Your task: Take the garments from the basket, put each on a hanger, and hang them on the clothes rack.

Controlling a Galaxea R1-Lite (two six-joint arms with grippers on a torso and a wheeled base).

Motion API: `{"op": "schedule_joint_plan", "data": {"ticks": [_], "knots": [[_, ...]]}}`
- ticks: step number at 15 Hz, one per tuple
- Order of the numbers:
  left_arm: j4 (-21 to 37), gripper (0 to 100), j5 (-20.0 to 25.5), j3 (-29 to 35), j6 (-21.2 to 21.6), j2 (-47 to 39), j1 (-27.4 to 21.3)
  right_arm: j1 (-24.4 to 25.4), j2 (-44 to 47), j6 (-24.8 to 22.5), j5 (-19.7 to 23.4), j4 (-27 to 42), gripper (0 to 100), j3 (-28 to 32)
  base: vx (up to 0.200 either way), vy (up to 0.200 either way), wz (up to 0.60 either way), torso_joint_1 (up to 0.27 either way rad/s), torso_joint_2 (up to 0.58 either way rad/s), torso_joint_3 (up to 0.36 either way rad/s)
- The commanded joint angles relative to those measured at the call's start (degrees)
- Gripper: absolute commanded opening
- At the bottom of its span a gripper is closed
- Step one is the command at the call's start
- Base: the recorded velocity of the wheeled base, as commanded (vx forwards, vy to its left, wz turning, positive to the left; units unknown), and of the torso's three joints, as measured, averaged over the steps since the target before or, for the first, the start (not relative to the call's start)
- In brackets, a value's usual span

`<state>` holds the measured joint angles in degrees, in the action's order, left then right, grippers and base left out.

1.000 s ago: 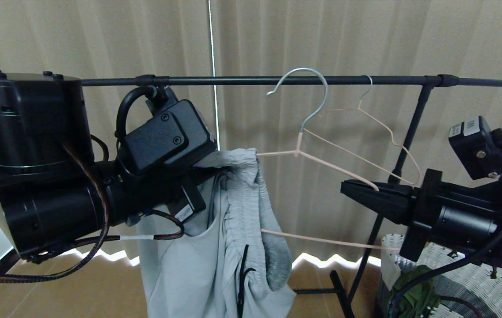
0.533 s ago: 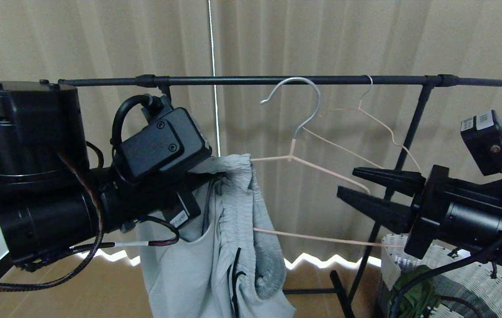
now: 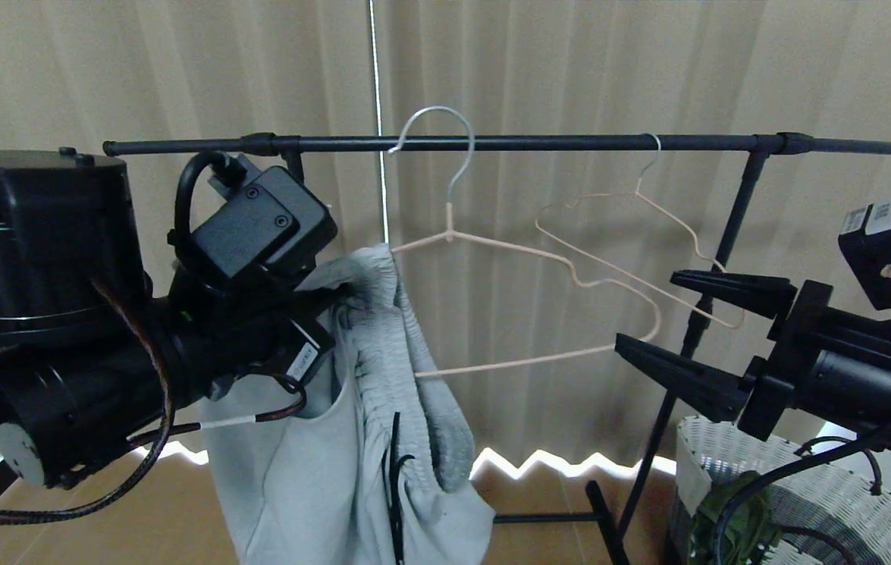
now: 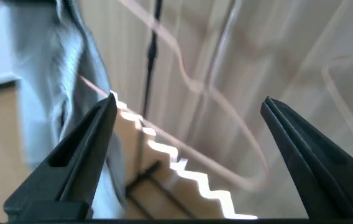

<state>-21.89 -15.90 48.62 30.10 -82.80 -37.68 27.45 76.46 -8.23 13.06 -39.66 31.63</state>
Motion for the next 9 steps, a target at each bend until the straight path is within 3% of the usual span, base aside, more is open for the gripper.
{"op": "schedule_joint_plan", "data": {"ticks": [1,5,9], "knots": [[-0.08,0,-1.59,-0.19,-3.03,-0.17,0.06,-1.61,-0.17,-1.18,0.13,-0.07,100,-2.1,0.0,0.0,0.0,0.0,0.0,0.0],[-0.87,0,-1.15,-0.01,-11.03,-0.26,-0.9,-0.56,1.06,-0.91,0.48,0.02,100,-3.77,0.0,0.0,0.0,0.0,0.0,0.0],[-7.9,0,1.57,-0.54,-12.08,-0.7,-1.61,4.36,6.77,-0.56,0.48,-0.16,100,-3.95,0.0,0.0,0.0,0.0,0.0,0.0]]}}
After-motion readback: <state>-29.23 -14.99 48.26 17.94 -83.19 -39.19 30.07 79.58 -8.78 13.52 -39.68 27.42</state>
